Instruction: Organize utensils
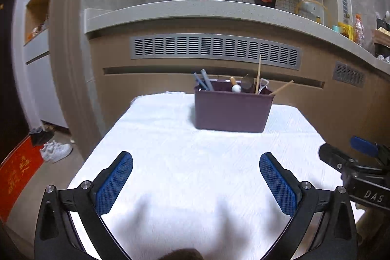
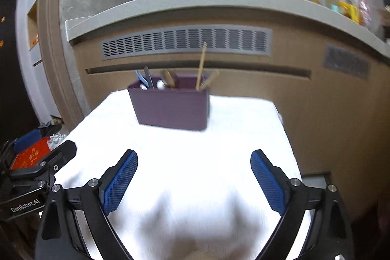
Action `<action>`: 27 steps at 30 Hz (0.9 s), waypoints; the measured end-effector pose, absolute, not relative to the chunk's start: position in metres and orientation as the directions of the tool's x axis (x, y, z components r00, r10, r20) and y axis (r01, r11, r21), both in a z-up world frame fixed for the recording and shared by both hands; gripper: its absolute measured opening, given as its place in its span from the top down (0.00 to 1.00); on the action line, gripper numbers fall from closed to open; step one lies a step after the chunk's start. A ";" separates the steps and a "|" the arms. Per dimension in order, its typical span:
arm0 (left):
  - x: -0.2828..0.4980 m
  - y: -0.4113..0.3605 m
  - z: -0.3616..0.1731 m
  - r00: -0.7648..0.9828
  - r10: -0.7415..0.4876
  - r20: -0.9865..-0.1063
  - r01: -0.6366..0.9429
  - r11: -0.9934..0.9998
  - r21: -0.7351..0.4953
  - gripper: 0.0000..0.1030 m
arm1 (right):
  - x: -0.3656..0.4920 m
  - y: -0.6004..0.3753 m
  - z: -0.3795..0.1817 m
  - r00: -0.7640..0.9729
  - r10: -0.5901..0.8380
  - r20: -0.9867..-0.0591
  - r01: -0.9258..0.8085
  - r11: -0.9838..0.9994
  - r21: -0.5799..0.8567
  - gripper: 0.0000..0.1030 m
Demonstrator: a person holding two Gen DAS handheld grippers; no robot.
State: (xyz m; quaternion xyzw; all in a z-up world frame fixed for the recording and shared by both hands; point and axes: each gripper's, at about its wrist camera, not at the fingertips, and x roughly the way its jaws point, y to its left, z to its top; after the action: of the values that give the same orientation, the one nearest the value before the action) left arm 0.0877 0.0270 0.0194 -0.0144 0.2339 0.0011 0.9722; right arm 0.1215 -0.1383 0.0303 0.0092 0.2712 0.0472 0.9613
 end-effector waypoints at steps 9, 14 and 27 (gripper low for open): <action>0.082 0.025 0.017 0.883 0.010 -0.470 -0.008 1.000 0.006 0.00 | 0.091 -0.141 0.020 0.870 0.042 -0.491 -0.040 0.999 0.015 0.08; 0.084 0.023 0.015 0.872 -0.001 -0.489 0.003 1.000 0.003 0.00 | 0.095 -0.141 0.018 0.863 0.043 -0.504 -0.040 0.999 0.015 0.06; 0.085 0.021 0.015 0.869 -0.009 -0.494 0.015 1.000 0.009 0.00 | 0.098 -0.143 0.014 0.855 0.046 -0.516 -0.042 0.999 0.020 0.06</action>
State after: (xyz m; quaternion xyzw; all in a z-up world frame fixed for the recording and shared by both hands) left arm 0.0849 0.0206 0.0153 0.0063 0.2557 -0.0063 0.9667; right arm 0.0981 -0.1427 0.0142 0.0038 0.2679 0.0231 0.9632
